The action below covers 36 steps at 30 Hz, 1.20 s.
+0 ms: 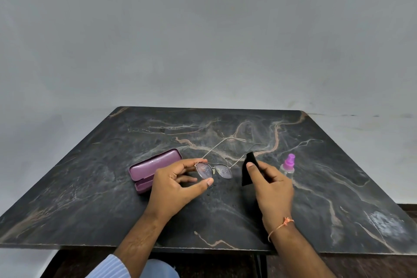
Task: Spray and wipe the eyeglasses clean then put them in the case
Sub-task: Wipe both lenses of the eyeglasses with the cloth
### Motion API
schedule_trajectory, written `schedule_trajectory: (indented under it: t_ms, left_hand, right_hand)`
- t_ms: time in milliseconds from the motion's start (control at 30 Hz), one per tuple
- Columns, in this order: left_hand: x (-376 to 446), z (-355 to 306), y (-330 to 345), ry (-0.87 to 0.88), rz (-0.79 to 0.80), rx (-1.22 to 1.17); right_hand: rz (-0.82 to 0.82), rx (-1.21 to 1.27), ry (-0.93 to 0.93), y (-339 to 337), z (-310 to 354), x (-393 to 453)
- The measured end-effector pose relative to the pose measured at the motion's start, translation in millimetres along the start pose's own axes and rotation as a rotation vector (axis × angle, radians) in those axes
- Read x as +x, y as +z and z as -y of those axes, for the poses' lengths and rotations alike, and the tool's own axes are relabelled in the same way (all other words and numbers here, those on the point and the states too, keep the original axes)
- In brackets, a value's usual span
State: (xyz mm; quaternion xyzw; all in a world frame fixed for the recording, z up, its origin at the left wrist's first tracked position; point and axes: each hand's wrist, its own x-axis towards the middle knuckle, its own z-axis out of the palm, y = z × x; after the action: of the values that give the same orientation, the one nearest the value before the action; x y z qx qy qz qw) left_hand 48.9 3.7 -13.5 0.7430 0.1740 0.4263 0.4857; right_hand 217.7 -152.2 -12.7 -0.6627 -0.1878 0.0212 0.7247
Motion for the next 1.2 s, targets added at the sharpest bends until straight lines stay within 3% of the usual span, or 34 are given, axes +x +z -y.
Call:
schedule_trajectory:
  t_ms: [200,333,500,667,867,1033,1200]
  left_hand:
    - [-1.3,-4.4,-0.6,0.023,0.065,0.061]
    - [-2.2,-5.9,0.0,0.007,0.092,0.074]
    - [-1.7,-5.1,1.1,-0.01,0.111,0.082]
    - [-1.0,-4.4,1.2,-0.014,0.113,0.089]
    - [-1.1,-5.2,2.1,-0.006,0.117,0.105]
    - [-0.9,-4.4,1.9,-0.004,0.122,0.101]
    - [-0.7,-5.0,2.8,0.0,0.121,0.104]
  right_hand:
    - [0.141,-0.546,-0.347,-1.1,2.4,6.2]
    - [0.352,-0.773,-0.37,5.3,-1.6,6.7]
    - [0.515,-0.752,-0.319,4.0,-0.2,4.3]
    - [0.624,-0.53,-0.303,1.8,1.5,2.9]
    - [0.566,-0.672,-0.292,5.4,-3.2,7.6]
    - [0.654,-0.495,-0.332,1.1,0.0,5.2]
    - [0.537,-0.639,-0.302,4.6,-2.3,7.6]
